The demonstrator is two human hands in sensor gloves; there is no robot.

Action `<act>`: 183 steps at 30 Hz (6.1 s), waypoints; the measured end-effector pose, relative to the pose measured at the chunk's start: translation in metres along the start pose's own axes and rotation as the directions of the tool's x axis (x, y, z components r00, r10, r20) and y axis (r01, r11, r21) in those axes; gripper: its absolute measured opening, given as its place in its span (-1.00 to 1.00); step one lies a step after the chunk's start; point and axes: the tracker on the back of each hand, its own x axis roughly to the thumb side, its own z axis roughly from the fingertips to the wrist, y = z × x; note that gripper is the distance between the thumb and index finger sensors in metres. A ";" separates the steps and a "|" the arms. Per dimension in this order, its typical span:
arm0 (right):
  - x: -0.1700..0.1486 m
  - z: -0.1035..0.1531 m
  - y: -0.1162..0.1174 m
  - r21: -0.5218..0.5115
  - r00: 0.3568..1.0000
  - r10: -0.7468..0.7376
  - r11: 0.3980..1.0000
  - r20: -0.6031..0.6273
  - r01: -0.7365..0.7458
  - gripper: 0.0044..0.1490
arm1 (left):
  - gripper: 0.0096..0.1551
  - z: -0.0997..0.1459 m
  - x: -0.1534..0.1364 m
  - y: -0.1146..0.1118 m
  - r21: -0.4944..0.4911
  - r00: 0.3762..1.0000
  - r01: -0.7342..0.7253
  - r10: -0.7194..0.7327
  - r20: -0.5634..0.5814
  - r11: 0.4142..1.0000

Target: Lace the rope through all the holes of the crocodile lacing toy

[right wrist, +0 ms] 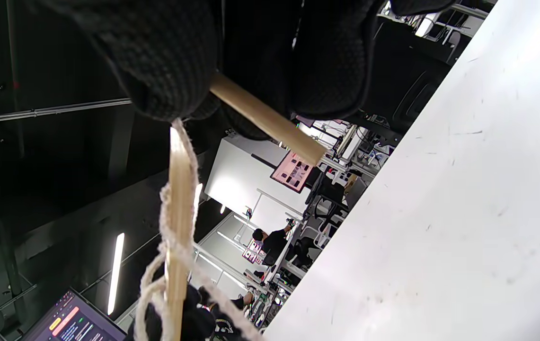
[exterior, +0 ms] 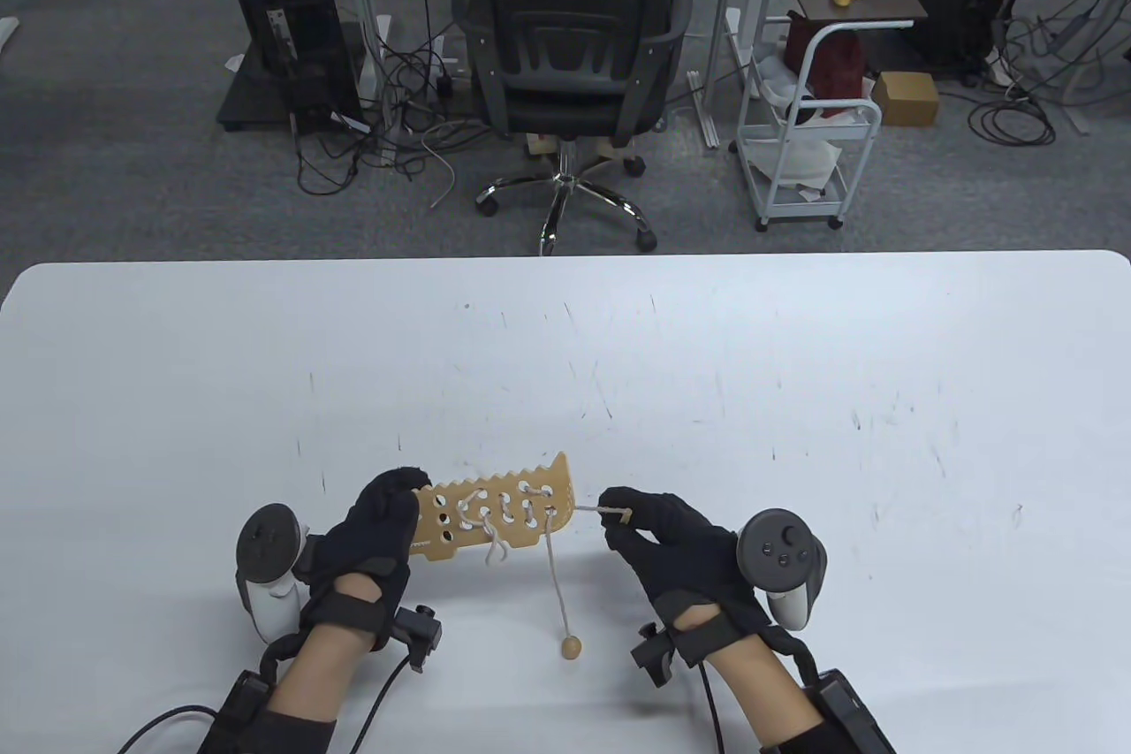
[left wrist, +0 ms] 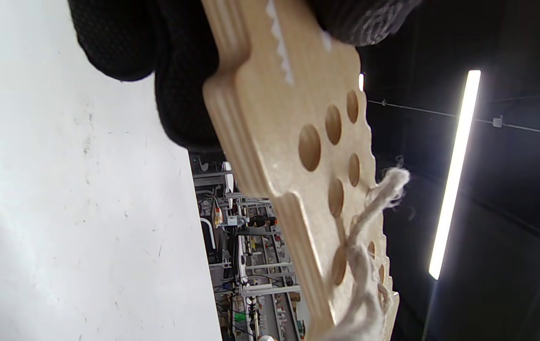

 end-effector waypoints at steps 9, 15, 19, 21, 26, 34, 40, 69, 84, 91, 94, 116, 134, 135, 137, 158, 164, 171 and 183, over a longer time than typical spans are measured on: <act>0.000 -0.001 -0.017 -0.075 1.000 -0.025 0.997 -0.013 0.024 -0.47 | -0.43 -0.002 -0.004 0.014 0.063 1.000 -0.005 0.007 -0.029 0.998; 0.001 -0.001 -0.030 -0.135 0.999 -0.046 0.990 -0.016 0.043 -0.48 | -0.42 -0.003 -0.005 0.020 0.090 0.999 -0.010 0.013 -0.035 0.996; 0.002 -0.001 -0.036 -0.156 0.998 -0.055 0.986 -0.015 0.052 -0.48 | -0.42 -0.003 -0.006 0.022 0.103 0.999 -0.013 0.017 -0.040 0.995; 0.002 -0.001 -0.038 -0.170 0.998 -0.058 0.984 -0.013 0.054 -0.48 | -0.42 -0.003 -0.006 0.024 0.115 0.999 -0.010 0.015 -0.045 0.993; 0.000 -0.001 -0.045 -0.198 0.997 -0.069 0.978 -0.018 0.064 -0.48 | -0.43 -0.004 -0.008 0.031 0.144 0.998 -0.008 0.017 -0.058 0.990; -0.007 -0.001 -0.059 -0.258 0.993 -0.109 0.961 -0.037 0.096 -0.49 | -0.43 -0.005 -0.011 0.042 0.204 0.996 -0.015 0.033 -0.081 0.979; -0.013 -0.001 -0.068 -0.298 0.987 -0.151 0.946 -0.055 0.128 -0.50 | -0.43 -0.007 -0.013 0.050 0.235 0.995 -0.022 0.045 -0.092 0.972; -0.017 0.000 -0.057 -0.259 0.990 -0.116 0.962 -0.085 0.091 -0.43 | -0.43 -0.001 0.000 0.028 0.117 0.998 -0.044 0.049 -0.036 0.992; -0.015 0.000 -0.043 -0.195 0.995 -0.032 0.981 -0.092 0.013 -0.55 | -0.43 0.002 0.008 0.001 -0.040 1.000 -0.016 0.017 0.009 0.999; -0.016 0.001 -0.032 -0.145 0.993 -0.027 0.989 -0.117 0.009 -0.53 | -0.43 0.004 0.011 -0.012 -0.110 1.000 -0.007 0.010 0.027 0.994; -0.017 0.001 -0.025 -0.110 0.991 -0.037 0.994 -0.131 0.022 -0.51 | -0.43 0.006 0.012 -0.018 -0.135 0.999 -0.006 0.010 0.031 0.991; -0.019 0.006 0.022 0.125 0.958 -0.204 0.965 -0.202 0.232 -0.51 | -0.43 0.014 0.013 -0.044 -0.202 0.998 0.020 -0.006 0.070 0.979; -0.023 0.008 0.037 0.200 0.944 -0.211 0.943 -0.255 0.265 -0.53 | -0.43 0.013 0.010 -0.043 -0.213 0.996 -0.060 0.071 0.044 0.975; -0.023 0.008 0.037 0.202 0.944 -0.211 0.943 -0.254 0.265 -0.53 | -0.43 0.013 0.010 -0.044 -0.217 0.996 -0.066 0.076 0.040 0.974; -0.023 0.008 0.038 0.207 0.945 -0.208 0.942 -0.254 0.263 -0.54 | -0.43 0.013 0.009 -0.044 -0.223 0.996 -0.074 0.083 0.035 0.972; -0.015 0.013 0.051 0.216 0.906 -0.323 0.897 -0.274 0.385 -0.48 | -0.43 0.014 0.007 -0.047 -0.208 0.997 -0.075 0.076 -0.001 0.975; -0.019 0.015 0.056 0.197 0.827 -0.447 0.826 -0.342 0.528 -0.48 | -0.43 0.014 0.008 -0.049 -0.209 0.998 -0.052 0.056 0.010 0.977; -0.020 0.016 0.060 0.192 0.763 -0.521 0.763 -0.382 0.617 -0.46 | -0.41 0.013 0.014 -0.049 -0.190 0.994 0.064 -0.045 0.101 0.980; -0.019 0.016 0.061 0.193 0.692 -0.596 0.685 -0.408 0.703 -0.42 | -0.35 0.014 0.025 -0.048 -0.117 0.930 0.302 -0.266 0.254 0.946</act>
